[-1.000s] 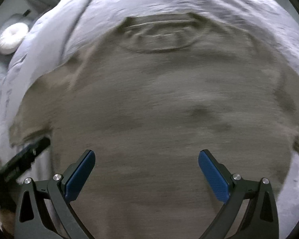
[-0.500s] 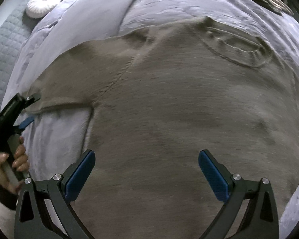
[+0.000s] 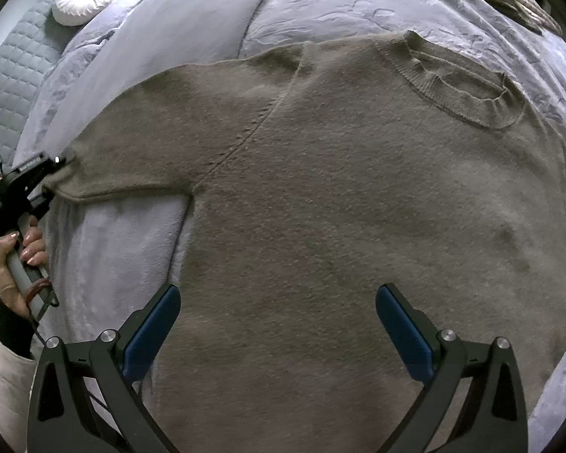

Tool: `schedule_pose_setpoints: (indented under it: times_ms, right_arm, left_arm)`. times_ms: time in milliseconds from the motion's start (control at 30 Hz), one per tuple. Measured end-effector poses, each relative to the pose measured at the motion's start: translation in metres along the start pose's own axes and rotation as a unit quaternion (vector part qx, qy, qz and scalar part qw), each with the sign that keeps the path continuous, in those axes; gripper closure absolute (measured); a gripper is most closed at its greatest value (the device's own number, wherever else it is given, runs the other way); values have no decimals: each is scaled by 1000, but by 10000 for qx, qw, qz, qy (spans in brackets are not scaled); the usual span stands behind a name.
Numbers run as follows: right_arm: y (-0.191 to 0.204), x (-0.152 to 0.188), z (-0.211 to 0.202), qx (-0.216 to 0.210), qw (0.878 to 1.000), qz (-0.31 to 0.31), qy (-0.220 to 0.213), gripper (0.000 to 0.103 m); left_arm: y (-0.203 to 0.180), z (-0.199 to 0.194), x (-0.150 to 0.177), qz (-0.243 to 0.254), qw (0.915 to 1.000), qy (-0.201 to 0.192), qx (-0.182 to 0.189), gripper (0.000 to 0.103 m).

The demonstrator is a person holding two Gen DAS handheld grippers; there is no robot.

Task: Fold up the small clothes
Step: 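Grasp the sweater sleeve cuff with the left tool and lift it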

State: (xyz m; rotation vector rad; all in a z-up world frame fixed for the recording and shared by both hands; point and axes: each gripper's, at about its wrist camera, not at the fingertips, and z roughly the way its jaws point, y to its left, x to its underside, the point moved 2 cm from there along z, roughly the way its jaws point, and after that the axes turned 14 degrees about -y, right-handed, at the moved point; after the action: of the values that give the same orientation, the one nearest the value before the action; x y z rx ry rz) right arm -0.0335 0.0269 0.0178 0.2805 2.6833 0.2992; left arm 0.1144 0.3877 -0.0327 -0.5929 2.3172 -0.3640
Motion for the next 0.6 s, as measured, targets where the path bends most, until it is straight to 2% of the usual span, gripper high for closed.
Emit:
schedule_pose_setpoints:
  times_ms: [33,67,233,367,500,600]
  right_arm:
    - [0,0,0,-13,10000,13,9,0]
    - [-1,0,-1,-24,10000,27,4,0]
    - [-5,0,-5,-102,9998,123,-89,0]
    - [-15,-1,-10,-163,9993,284,-175,0]
    - [-33,0,-20,-198,9979,527,-326,0]
    - [-52,2,-30,-175,9962,729,-452,0]
  left_arm:
    - [1,-1,0,-4,10000,1,27,93]
    - [1,-4,0,36,10000,-38,57,96]
    - [-19,-30,-4,216,9978,-305,542,96]
    - [-65,-52,-4,625,9908,-448,1113,96]
    - [-123,-76,9,1095,9770,-439,1778,96]
    - [-182,-91,34,1498,9609,-311,2308,96]
